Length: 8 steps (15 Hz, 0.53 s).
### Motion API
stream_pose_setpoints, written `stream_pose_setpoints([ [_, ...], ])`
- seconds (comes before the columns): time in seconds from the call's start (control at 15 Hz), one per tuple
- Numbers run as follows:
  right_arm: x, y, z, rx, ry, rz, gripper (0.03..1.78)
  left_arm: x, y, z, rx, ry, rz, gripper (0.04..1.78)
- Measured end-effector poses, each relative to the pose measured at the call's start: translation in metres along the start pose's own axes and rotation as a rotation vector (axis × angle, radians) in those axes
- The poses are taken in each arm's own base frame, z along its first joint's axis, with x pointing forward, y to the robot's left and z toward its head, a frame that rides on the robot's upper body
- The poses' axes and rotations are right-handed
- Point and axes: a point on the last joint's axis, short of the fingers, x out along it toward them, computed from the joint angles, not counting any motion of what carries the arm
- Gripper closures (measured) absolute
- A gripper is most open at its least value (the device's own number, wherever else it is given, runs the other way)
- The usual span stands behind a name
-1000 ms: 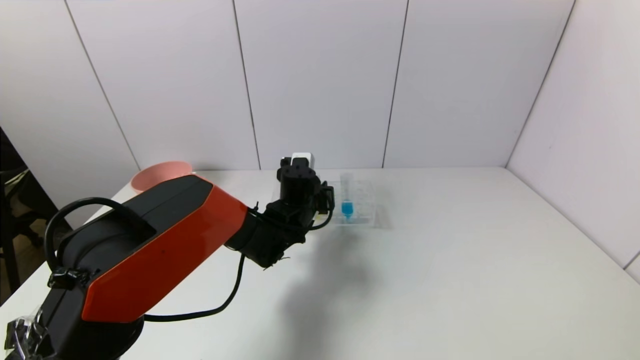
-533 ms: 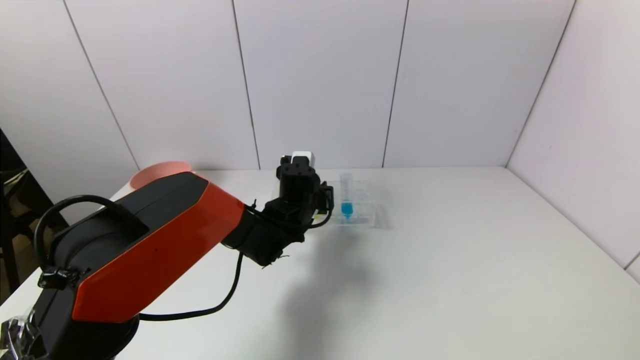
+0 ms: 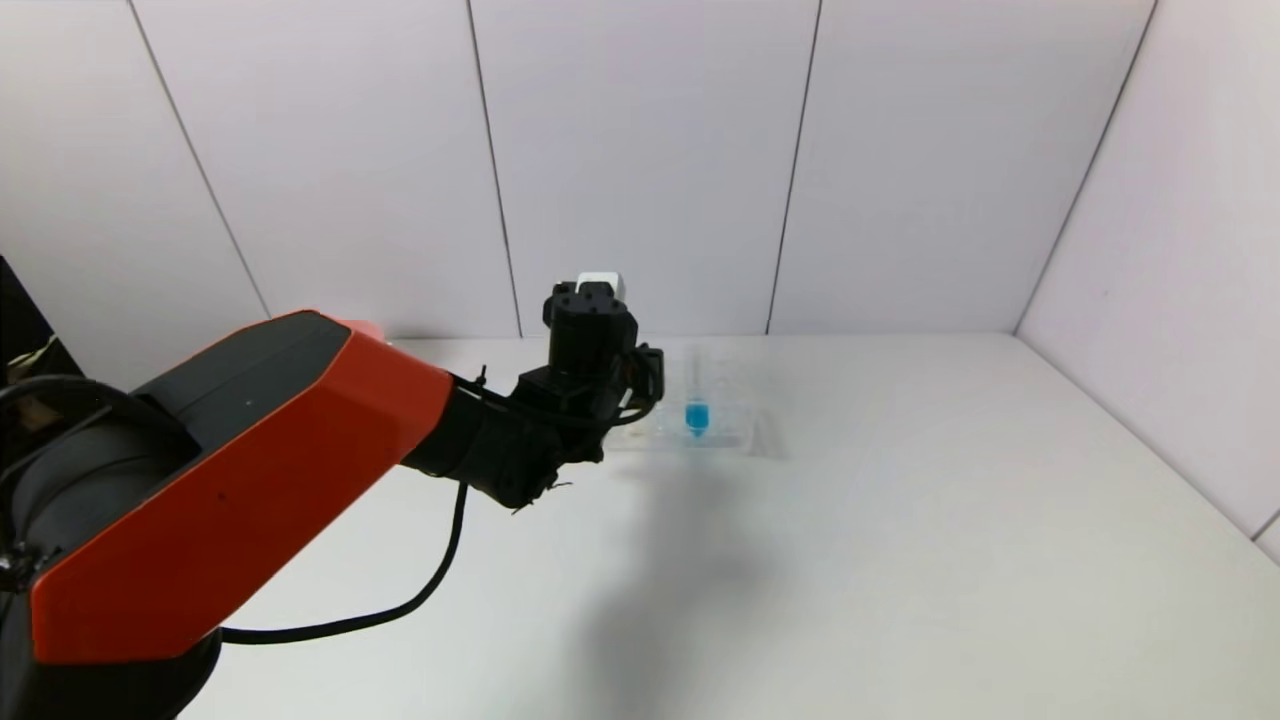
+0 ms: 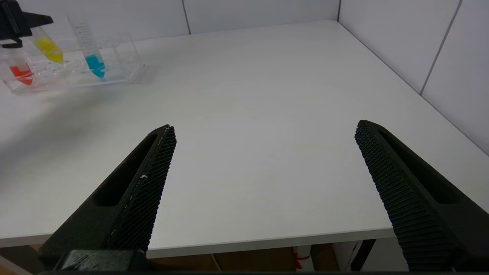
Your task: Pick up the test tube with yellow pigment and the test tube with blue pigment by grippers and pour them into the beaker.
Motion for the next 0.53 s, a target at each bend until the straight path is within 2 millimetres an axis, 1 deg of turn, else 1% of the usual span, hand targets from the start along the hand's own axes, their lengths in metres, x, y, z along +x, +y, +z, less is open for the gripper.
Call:
stream_pose_setpoints([
  [0.33,0.0,0.0,0.0,0.0,0.0,0.001,0.1,-0.013,-0.009,0.02,0.009,-0.026,-0.023,1.27],
  [0.53,0.0,0.0,0.0,0.0,0.0,0.0,0.1,-0.021,-0.014,0.028,0.014,-0.027,-0.038,1.28],
])
